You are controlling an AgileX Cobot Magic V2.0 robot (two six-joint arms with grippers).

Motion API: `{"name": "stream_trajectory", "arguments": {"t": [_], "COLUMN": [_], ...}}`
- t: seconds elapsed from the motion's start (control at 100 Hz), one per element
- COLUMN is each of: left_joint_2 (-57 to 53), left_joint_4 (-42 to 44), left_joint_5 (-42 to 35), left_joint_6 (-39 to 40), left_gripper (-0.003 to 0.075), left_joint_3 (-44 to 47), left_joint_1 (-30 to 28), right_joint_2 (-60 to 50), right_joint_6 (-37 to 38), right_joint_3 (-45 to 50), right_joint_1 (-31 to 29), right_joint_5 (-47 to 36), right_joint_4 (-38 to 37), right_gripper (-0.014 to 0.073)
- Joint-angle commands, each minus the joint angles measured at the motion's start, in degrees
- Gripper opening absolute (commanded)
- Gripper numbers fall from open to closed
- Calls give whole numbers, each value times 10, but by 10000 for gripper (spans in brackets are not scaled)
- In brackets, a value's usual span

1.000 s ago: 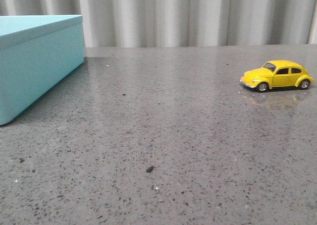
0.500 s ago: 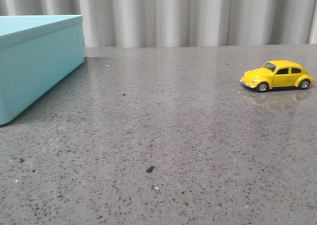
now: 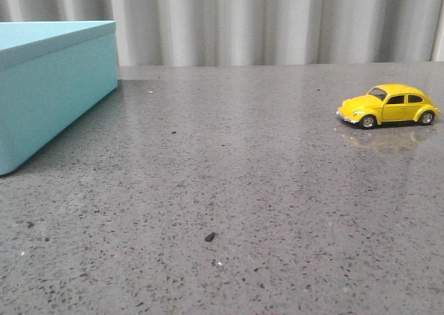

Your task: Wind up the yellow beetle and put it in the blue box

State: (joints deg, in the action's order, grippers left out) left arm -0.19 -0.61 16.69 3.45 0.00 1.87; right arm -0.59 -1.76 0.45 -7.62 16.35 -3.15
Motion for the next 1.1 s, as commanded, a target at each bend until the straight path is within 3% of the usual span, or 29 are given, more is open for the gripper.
{"name": "stream_trajectory", "arguments": {"t": [0.0, 0.71, 1.09], "left_joint_2": [-18, -18, -18], "left_joint_4": [-2, -1, -1], "left_joint_5": [-59, -76, -80], "left_joint_6": [4, 4, 3], "left_gripper": [-21, -21, -21], "left_joint_3": [15, 15, 15], "left_joint_1": [-1, -1, -1], "right_joint_2": [-12, -12, -12], "right_joint_6": [-2, -2, -2], "right_joint_3": [13, 13, 13], "right_joint_1": [0, 0, 0], "right_joint_5": [-70, -136, -125], "right_joint_4": [-9, -9, -9], "right_gripper": [-61, -61, -61]}}
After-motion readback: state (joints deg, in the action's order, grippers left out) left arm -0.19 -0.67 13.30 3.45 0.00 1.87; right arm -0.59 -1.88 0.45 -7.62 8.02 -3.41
